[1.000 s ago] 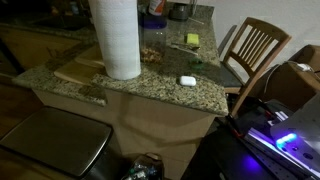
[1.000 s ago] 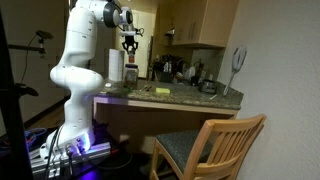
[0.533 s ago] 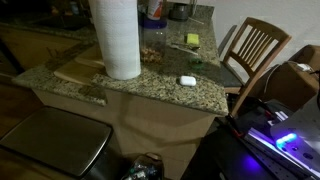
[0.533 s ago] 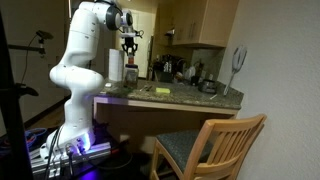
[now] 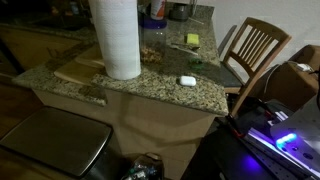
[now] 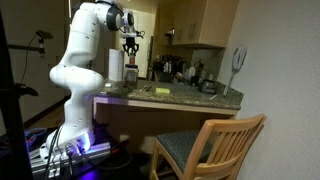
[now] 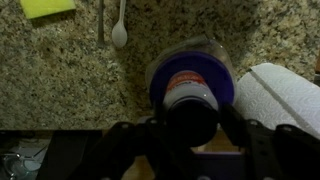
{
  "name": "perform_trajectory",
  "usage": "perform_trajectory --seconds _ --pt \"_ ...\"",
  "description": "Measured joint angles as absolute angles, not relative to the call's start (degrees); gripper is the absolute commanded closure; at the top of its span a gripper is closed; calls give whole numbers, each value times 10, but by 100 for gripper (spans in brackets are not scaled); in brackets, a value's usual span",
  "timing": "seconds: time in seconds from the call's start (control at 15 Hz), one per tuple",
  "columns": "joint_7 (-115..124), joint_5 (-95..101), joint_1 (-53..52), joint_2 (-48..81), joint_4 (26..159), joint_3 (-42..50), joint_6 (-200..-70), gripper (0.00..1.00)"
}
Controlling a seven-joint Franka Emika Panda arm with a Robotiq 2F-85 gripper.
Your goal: Take the white bottle and put it on top of the clear bottle
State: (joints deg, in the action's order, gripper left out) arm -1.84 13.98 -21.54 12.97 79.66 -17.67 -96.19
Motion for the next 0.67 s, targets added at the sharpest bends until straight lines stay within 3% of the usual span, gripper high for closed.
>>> perform_trajectory --seconds 0.07,0.67 --pt "-18 136 -215 130 795 -177 -960 1" --pt "-18 86 -213 117 764 -175 -963 0"
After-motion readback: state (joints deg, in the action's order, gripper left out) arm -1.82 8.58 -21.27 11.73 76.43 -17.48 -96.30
